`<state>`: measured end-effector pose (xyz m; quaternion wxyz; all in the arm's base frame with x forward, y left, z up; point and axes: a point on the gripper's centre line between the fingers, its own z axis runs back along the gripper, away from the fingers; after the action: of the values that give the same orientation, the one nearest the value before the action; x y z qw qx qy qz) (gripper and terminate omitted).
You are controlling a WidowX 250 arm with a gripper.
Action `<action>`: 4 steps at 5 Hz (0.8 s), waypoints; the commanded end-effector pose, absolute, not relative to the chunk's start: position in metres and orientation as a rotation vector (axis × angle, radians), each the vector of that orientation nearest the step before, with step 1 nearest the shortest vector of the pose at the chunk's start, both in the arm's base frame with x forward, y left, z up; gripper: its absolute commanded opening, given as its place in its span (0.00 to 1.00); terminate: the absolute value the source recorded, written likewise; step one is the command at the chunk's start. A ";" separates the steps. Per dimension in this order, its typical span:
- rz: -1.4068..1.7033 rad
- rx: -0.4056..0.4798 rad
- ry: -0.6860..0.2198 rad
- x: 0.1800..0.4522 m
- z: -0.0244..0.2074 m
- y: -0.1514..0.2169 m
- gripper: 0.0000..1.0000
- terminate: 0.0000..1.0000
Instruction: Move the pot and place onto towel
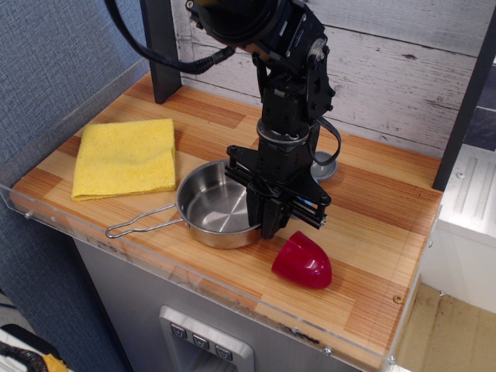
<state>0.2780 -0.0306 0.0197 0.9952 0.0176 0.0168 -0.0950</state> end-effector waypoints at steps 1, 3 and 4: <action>-0.194 -0.033 -0.081 0.292 0.069 -0.044 0.00 0.00; -0.096 -0.083 -0.154 0.285 0.113 -0.009 0.00 0.00; -0.030 -0.100 -0.147 0.273 0.110 0.019 0.00 0.00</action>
<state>0.2705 0.0177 0.0939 0.9976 -0.0538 -0.0431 -0.0099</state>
